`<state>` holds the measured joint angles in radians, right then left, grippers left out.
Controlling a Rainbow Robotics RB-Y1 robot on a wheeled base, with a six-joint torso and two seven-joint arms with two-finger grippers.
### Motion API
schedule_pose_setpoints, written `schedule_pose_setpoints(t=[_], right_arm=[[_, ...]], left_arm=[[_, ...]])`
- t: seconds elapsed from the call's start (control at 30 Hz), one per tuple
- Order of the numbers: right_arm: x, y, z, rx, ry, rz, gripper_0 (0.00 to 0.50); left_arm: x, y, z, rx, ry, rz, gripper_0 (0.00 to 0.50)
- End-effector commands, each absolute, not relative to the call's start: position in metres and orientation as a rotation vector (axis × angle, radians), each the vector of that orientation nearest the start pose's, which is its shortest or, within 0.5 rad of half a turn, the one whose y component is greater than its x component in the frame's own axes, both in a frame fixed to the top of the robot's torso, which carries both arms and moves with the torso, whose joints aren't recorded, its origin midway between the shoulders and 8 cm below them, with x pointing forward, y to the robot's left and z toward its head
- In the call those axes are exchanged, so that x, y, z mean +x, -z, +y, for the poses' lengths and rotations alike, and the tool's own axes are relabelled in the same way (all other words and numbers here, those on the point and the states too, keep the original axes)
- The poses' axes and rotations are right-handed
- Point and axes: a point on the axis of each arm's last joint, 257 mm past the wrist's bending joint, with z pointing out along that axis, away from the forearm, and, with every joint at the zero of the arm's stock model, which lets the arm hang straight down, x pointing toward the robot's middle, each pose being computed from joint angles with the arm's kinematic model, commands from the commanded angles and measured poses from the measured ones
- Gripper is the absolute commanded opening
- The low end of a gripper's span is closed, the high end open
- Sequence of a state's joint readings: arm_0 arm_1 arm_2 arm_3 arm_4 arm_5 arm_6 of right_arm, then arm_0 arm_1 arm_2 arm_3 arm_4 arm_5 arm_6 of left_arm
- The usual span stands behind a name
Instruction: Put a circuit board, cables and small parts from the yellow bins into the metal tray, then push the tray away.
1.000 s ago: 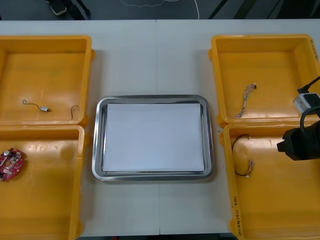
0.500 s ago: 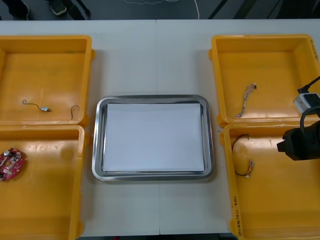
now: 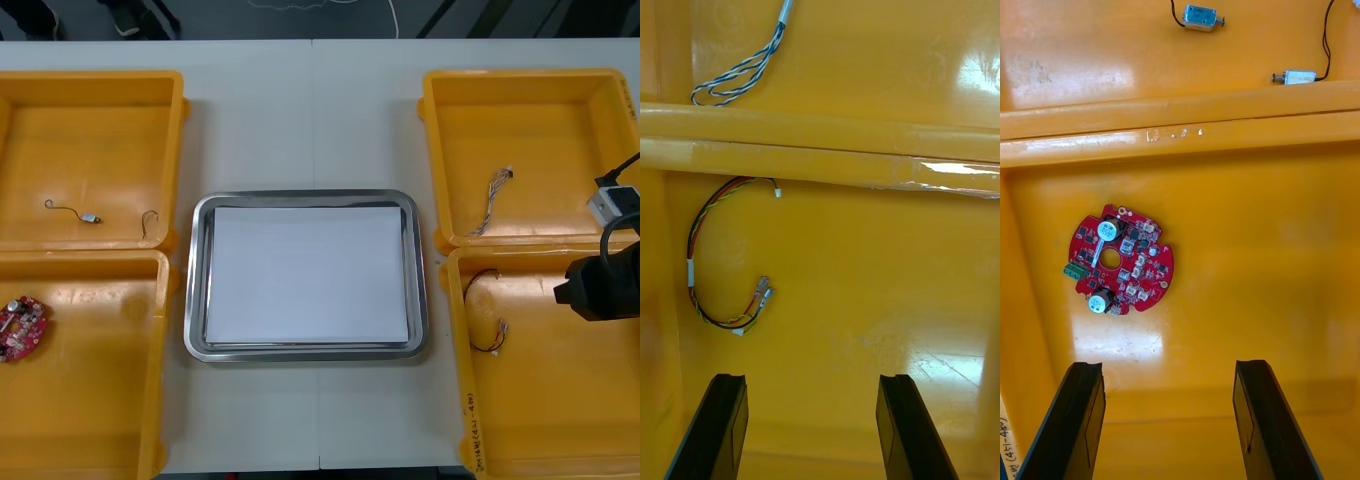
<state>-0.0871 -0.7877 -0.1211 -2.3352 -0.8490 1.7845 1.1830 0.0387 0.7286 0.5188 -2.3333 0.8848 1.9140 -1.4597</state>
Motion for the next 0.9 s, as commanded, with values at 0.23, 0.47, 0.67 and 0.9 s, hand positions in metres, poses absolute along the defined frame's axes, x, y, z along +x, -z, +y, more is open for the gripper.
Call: schedule_pose_setpoints(t=[0.23, 0.47, 0.67, 0.9], right_arm=[[0.3588, 0.1849, -0.3099, -0.088, -0.042, 2.641, 0.5], [0.3588, 0.1849, -0.3099, -0.088, -0.042, 2.641, 0.5], [0.3588, 0.1849, -0.3099, -0.088, -0.042, 2.641, 0.5], [0.3588, 0.1849, -0.3099, -0.088, -0.042, 2.641, 0.5]], left_arm=[[0.3163, 0.1759, 0.3997, -0.021, -0.054, 2.672, 0.5], [0.3163, 0.1759, 0.3997, -0.021, -0.054, 2.672, 0.5], [0.3163, 0.1759, 0.3997, -0.021, -0.054, 2.672, 0.5], [0.3163, 0.1759, 0.3997, -0.021, -0.054, 2.672, 0.5]])
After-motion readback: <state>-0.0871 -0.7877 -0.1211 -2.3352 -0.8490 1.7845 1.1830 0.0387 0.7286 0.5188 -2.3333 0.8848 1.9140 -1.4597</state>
